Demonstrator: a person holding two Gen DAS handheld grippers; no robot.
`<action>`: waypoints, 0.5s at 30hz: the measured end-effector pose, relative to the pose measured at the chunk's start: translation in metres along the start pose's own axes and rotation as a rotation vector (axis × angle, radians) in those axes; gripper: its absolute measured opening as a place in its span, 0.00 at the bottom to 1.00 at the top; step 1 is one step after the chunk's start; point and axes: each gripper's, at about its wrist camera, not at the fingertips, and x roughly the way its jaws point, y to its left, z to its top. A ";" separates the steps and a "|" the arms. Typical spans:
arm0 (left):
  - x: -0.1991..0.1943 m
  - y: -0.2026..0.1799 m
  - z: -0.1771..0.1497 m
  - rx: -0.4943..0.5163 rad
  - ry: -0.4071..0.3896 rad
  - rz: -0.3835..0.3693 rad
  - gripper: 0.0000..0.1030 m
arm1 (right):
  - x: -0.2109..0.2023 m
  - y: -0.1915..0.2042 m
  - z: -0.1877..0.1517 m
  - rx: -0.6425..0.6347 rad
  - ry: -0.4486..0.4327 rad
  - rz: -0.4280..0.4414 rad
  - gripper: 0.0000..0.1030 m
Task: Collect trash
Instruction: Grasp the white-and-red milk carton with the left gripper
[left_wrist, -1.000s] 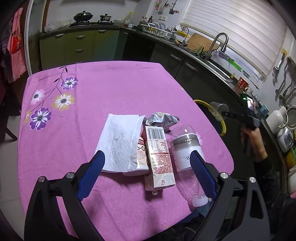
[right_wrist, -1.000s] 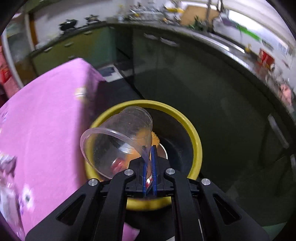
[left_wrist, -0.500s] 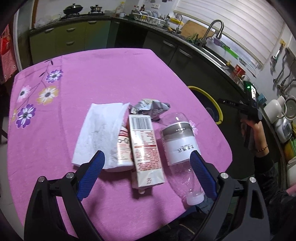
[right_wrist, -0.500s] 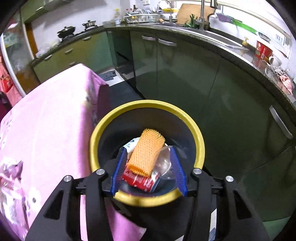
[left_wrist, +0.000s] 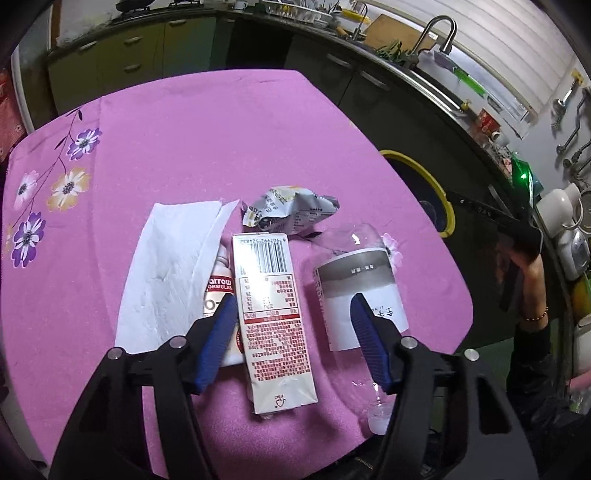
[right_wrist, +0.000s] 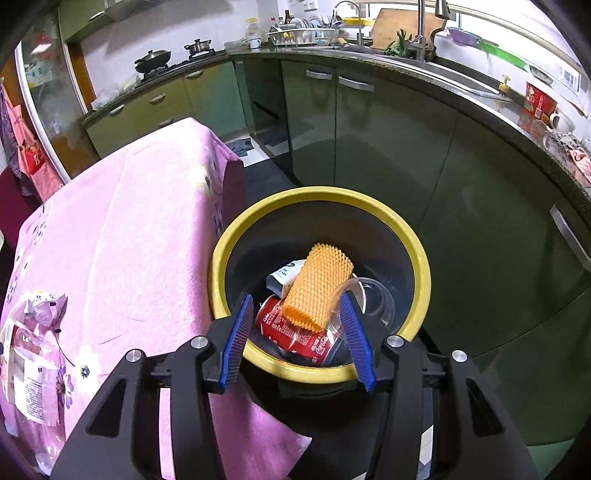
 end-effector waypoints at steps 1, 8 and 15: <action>0.002 -0.002 0.000 0.004 0.006 0.004 0.59 | 0.000 0.000 0.000 0.000 0.001 0.001 0.48; 0.018 -0.001 0.003 0.016 0.052 0.058 0.52 | 0.008 0.002 -0.001 0.001 0.022 0.018 0.48; 0.032 0.000 0.002 0.031 0.088 0.101 0.39 | 0.011 0.006 -0.004 -0.005 0.039 0.030 0.48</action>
